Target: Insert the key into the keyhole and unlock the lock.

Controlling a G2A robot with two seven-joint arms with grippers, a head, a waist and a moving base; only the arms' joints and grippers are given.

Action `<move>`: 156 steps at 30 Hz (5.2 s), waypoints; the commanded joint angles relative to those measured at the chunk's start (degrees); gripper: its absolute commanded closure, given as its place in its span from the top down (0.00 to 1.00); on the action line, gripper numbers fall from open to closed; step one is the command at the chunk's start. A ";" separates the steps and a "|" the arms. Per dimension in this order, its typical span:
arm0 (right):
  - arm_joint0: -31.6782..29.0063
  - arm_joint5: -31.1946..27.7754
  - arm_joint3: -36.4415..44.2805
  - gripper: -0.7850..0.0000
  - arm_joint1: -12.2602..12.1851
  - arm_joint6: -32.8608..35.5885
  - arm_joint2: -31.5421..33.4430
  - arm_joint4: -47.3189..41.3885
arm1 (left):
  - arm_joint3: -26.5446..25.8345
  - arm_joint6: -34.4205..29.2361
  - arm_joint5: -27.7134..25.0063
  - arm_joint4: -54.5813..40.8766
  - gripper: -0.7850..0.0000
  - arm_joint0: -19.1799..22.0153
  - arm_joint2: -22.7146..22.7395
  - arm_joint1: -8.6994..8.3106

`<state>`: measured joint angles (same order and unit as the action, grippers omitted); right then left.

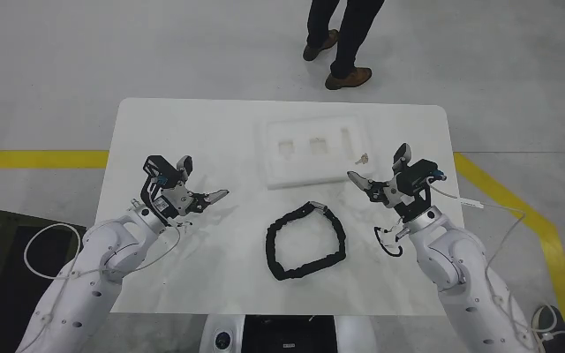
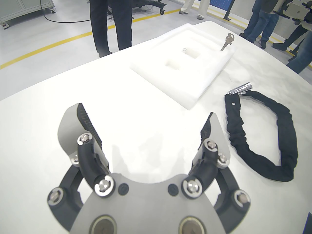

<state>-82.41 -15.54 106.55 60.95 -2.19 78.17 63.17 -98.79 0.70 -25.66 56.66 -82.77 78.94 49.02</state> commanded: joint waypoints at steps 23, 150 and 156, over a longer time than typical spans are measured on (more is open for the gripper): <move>0.00 0.00 0.00 1.00 0.00 0.00 0.00 0.00 | 2.38 -10.47 -28.05 2.09 1.00 17.69 -11.88 1.55; 0.52 -22.11 -9.03 1.00 -1.88 -3.21 8.55 5.83 | 36.40 13.41 -27.88 33.49 0.00 51.17 -47.02 23.27; 0.52 -22.11 -9.03 1.00 -1.88 -3.21 8.55 5.83 | 28.96 10.01 -26.11 31.80 0.00 46.40 -39.91 20.09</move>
<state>-81.89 -37.65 97.53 59.07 -5.41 86.73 68.99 -68.16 11.45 -52.24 88.79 -35.23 37.38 69.77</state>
